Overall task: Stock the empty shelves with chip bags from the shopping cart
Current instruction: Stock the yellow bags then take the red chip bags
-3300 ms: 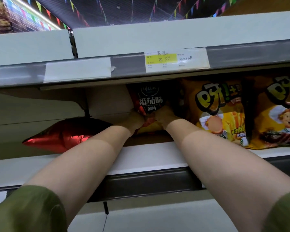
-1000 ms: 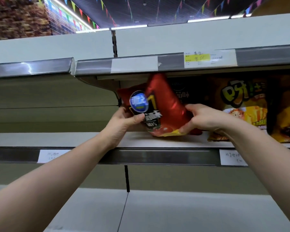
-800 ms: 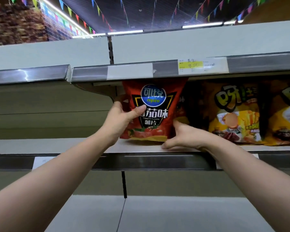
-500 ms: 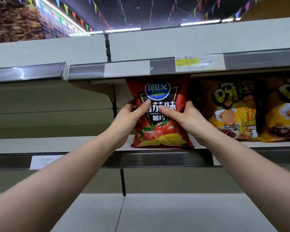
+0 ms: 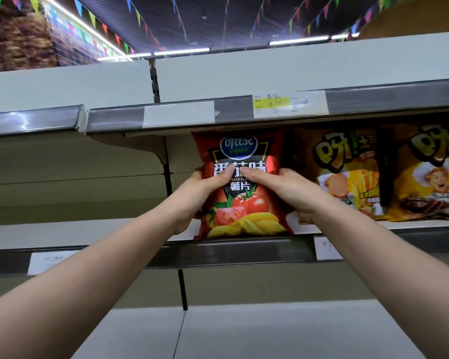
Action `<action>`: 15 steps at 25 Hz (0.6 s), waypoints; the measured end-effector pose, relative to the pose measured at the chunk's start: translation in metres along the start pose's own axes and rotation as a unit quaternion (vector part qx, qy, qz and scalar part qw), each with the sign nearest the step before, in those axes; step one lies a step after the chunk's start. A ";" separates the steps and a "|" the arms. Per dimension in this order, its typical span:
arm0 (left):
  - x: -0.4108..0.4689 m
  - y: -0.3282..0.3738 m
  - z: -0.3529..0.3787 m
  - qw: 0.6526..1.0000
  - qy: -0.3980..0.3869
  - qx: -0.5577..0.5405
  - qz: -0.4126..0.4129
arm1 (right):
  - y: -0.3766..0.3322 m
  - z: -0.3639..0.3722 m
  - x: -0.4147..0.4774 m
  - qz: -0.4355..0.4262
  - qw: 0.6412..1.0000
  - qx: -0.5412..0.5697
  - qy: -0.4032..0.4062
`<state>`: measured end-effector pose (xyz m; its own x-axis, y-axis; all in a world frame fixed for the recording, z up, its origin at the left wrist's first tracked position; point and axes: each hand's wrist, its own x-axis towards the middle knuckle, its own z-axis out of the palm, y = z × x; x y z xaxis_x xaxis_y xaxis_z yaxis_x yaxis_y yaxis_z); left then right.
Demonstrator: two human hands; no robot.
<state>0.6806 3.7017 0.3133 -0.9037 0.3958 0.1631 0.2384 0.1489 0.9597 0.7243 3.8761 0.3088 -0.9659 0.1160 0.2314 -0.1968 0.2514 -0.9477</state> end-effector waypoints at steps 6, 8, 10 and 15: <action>0.016 0.002 0.006 0.997 -0.015 0.047 -0.063 | 0.003 0.001 0.025 0.074 0.993 0.006 0.095; 0.025 0.003 0.008 0.996 -0.020 0.053 -0.064 | -0.002 -0.001 0.038 0.043 0.989 0.031 0.140; 0.036 0.004 0.012 0.997 -0.004 0.032 -0.066 | -0.005 -0.002 0.049 0.003 0.986 0.044 0.163; 0.065 -0.003 0.025 0.999 -0.020 0.035 -0.001 | 0.002 -0.001 0.068 -0.011 0.981 0.054 0.185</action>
<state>0.6300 3.7498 0.3151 -0.8895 0.4312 0.1512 0.2627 0.2116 0.9414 0.6581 3.8855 0.3227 -0.8383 0.4576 0.2965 -0.2526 0.1561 -0.9549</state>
